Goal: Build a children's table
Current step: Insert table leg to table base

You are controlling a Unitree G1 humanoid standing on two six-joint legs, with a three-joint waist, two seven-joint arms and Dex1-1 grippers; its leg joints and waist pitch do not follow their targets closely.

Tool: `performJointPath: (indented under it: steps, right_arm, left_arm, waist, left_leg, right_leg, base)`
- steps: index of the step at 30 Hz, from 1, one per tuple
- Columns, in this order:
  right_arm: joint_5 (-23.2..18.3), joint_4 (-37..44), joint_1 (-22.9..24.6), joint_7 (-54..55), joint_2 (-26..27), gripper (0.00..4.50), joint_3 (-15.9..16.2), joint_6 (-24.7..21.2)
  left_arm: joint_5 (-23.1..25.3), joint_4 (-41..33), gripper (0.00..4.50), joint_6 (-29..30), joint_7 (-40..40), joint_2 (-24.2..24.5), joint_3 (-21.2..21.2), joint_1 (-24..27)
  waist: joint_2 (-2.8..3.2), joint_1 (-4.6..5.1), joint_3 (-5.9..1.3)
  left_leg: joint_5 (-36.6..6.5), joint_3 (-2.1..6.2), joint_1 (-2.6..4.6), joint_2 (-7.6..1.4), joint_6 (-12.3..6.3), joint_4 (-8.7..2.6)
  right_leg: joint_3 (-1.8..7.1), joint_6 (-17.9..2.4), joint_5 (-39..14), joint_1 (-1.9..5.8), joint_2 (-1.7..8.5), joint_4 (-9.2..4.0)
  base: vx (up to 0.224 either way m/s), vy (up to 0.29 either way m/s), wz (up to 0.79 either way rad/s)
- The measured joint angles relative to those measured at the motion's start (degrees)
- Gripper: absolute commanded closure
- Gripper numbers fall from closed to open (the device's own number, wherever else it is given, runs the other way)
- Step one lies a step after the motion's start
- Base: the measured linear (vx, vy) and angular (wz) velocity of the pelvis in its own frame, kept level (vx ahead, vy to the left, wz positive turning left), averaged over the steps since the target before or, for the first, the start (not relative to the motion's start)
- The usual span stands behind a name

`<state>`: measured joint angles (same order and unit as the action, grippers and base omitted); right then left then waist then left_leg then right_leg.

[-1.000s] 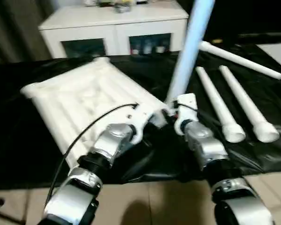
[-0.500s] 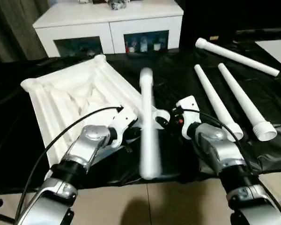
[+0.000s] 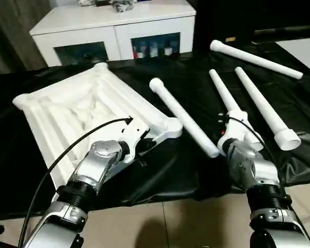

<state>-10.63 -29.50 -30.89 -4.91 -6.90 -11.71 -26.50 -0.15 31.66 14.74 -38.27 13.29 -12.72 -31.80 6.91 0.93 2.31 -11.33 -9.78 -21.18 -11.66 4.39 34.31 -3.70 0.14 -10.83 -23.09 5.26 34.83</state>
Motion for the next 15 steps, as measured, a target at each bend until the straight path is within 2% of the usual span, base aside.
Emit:
performJointPath:
  steps: [3, 4, 5, 6, 8, 11, 15]
  right_arm:
    - [0.0, 0.2, -0.1, 0.1, -0.2, 0.54, -0.1, -0.3]
    - [0.0, 0.3, -0.1, -0.1, -0.5, 0.54, -0.1, -0.3]
    - [0.1, 0.7, -0.1, -0.6, -1.1, 0.35, 0.1, -0.4]
    - [0.2, 1.1, -0.1, -0.8, -2.0, 0.35, 0.3, -0.5]
    - [0.4, 2.5, -0.6, -1.3, -3.8, 0.08, 0.3, -0.5]
    - [0.6, 3.0, -2.1, -2.8, -4.2, 0.03, 1.2, -0.5]
    - [1.3, 4.2, -2.7, -5.6, -5.3, 0.03, 3.3, -1.3]
  left_arm:
    - [0.5, 0.1, 4.5, -3.9, -2.1, 1.7, -1.3, 0.6]
    - [0.5, -0.2, 4.5, -5.9, -4.3, 3.1, -2.0, 1.3]
    - [0.2, -1.6, 4.5, -8.9, -8.4, 5.8, -3.1, 2.8]
    - [0.1, -2.6, 4.5, -10.6, -11.5, 7.2, -3.8, 3.8]
    - [-0.1, -4.2, 4.5, -12.9, -16.7, 9.6, -4.7, 5.0]
    - [0.1, -4.4, 4.5, -15.7, -20.4, 10.7, -6.4, 4.7]
    - [2.2, -2.3, 4.5, -20.9, -20.2, 11.0, -7.9, 3.3]
  waist:
    - [0.19, 0.15, 0.08]
    - [0.27, 0.15, 0.08]
    - [0.33, 0.05, 0.09]
    - [0.42, -0.16, 0.09]
    - [0.68, -1.39, 0.13]
    - [1.11, -2.37, 0.12]
    - [1.14, -2.73, 0.14]
  left_leg:
    - [0.0, 0.01, -0.08, 0.0, 0.0, 0.0]
    - [0.0, 0.03, -0.11, 0.0, 0.0, -0.01]
    - [0.0, 0.05, -0.17, -0.01, 0.0, -0.01]
    - [0.0, 0.06, -0.2, -0.01, 0.0, -0.01]
    - [0.0, 0.01, -0.25, 0.0, 0.0, 0.04]
    - [0.0, -0.25, -0.22, 0.02, -0.01, 0.09]
    - [0.0, -0.23, -0.24, 0.01, -0.01, 0.13]
  right_leg:
    - [0.0, 0.0, 0.0, -0.06, 0.0, -0.03]
    - [-0.02, 0.0, 0.0, -0.08, 0.0, -0.04]
    - [-0.04, 0.1, 0.0, -0.11, 0.0, -0.05]
    - [-0.07, 0.1, -0.1, -0.12, 0.02, -0.05]
    - [-0.09, 0.1, -0.1, -0.09, 0.08, -0.06]
    - [0.06, 0.1, -0.1, -0.04, 0.19, -0.05]
    - [0.05, 0.1, -0.1, -0.04, 0.17, 0.02]
  base:
    - [0.0, 0.0, 0.0]
    - [0.0, 0.0, 0.0]
    - [0.0, 0.0, 0.0]
    - [0.0, 0.0, 0.0]
    - [0.0, 0.0, 0.0]
    - [0.0, 0.0, 0.0]
    - [0.0, 0.0, 0.0]
